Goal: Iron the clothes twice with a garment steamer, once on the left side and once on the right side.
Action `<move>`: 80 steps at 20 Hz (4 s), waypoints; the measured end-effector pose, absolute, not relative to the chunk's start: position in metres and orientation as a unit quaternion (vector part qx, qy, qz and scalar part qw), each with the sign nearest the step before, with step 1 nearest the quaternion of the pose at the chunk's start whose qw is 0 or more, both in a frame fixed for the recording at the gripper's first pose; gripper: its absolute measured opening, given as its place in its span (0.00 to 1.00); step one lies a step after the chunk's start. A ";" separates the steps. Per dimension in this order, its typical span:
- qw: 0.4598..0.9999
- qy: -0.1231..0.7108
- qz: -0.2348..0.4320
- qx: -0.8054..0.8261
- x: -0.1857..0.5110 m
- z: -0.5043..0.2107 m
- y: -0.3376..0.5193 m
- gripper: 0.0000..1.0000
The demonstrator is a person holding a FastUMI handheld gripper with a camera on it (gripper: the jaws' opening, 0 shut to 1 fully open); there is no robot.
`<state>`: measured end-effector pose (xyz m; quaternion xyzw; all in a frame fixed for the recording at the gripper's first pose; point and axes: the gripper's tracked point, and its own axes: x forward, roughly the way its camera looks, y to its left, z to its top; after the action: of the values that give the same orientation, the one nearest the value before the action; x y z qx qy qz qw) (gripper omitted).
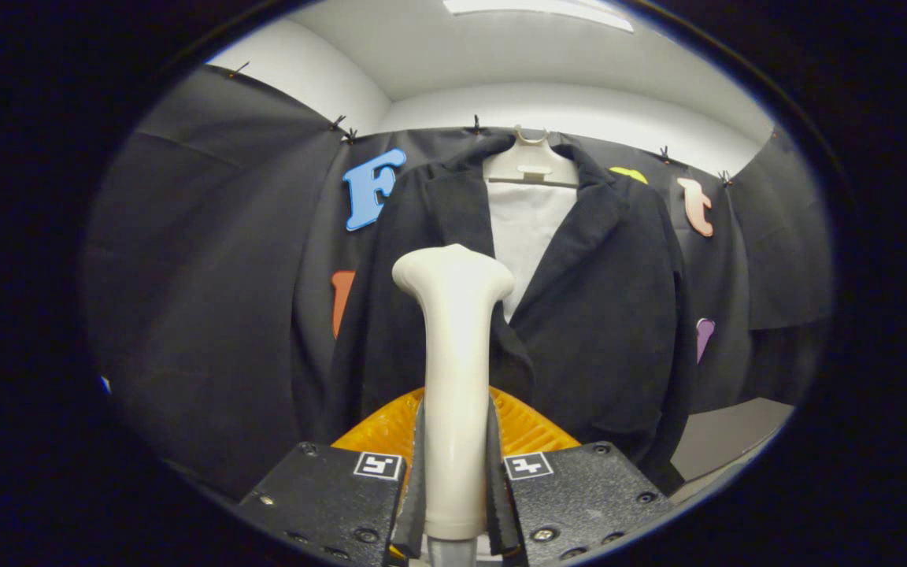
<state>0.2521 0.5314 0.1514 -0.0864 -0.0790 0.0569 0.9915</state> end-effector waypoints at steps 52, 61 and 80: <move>0.962 0.223 0.049 -0.152 0.179 -0.127 0.471 0.34; 0.947 0.273 0.044 -0.165 0.116 -0.182 0.435 0.34; 0.950 0.278 -0.136 -0.045 -0.029 -0.149 0.167 0.34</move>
<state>-0.0287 0.1675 -0.1487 -0.0447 0.2781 -0.1362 0.9498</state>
